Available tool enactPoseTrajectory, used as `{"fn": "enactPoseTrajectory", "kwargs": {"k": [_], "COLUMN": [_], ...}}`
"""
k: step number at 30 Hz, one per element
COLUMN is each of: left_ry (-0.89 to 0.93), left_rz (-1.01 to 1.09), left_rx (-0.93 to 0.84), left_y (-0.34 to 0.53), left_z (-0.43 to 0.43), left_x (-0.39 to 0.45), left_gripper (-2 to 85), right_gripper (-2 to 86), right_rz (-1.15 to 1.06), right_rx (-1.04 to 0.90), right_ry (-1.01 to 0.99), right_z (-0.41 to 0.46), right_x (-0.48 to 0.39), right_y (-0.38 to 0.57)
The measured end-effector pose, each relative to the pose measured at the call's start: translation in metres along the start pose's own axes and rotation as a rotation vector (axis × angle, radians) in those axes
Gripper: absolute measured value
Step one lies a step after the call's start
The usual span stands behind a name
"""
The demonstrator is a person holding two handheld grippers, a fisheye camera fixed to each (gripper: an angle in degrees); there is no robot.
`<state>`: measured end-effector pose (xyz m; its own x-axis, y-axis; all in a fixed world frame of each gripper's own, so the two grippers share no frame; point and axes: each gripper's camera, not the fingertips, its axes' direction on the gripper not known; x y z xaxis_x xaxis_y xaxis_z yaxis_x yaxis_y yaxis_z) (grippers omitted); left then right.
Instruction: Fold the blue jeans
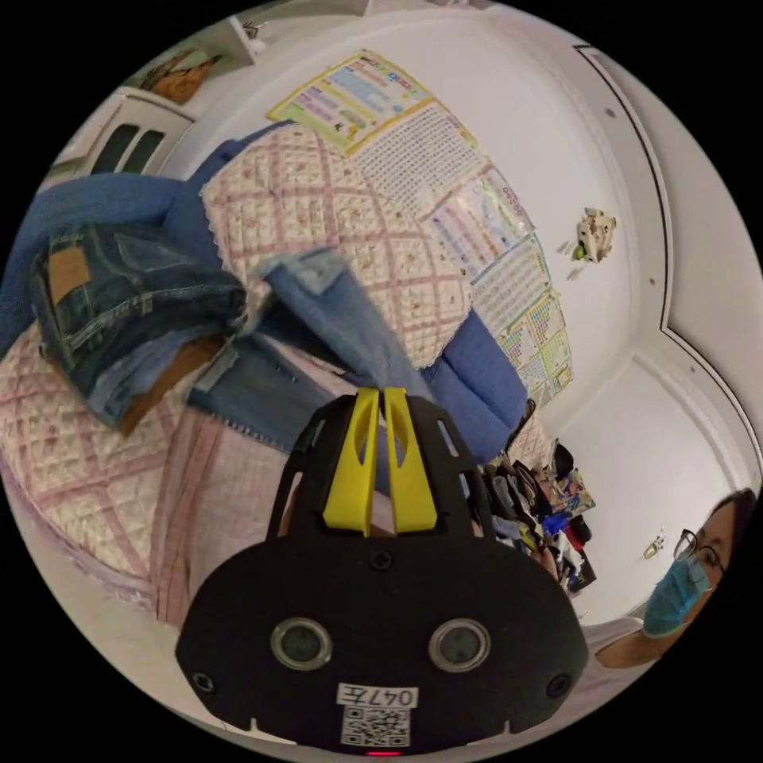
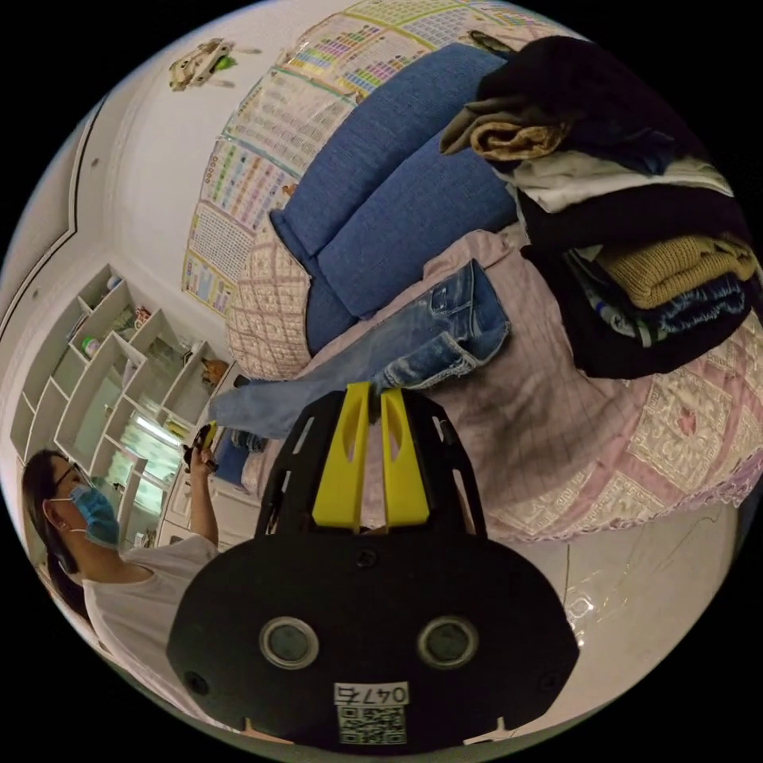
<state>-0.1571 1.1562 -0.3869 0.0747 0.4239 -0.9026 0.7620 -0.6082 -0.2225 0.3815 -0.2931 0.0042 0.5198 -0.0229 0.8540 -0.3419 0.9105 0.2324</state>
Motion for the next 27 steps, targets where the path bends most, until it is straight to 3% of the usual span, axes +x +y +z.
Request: {"fn": "enactPoseTrajectory", "kwargs": {"k": [4,8,10,22,27], "left_ry": [-0.110,0.062,0.047,-0.484,-0.339], "left_rz": [-0.261,-0.553,-0.523,0.034,-0.016], "left_rx": [-0.263,-0.186,-0.155,-0.271,-0.169], "left_y": [0.063,0.129,0.136,0.136,0.137], "left_z": [0.015,0.010,0.003,0.008,-0.015], "left_x": [-0.083,-0.144,-0.136,-0.021,-0.012], "left_gripper": [-1.0,-1.0,-0.9,-0.8,-0.8], "right_gripper": [0.4,0.2,0.1,0.3,0.4], "right_rz": [0.035,0.088,0.085,0.051,0.053], "right_rx": [-0.109,-0.172,-0.158,-0.157,-0.170], "right_ry": [-0.021,0.002,0.003,0.031,0.028], "right_z": [0.006,0.017,0.013,-0.003,-0.011], "right_x": [0.022,0.035,0.033,0.026,0.032], "right_y": [0.014,0.023,0.021,0.012,0.013]}}
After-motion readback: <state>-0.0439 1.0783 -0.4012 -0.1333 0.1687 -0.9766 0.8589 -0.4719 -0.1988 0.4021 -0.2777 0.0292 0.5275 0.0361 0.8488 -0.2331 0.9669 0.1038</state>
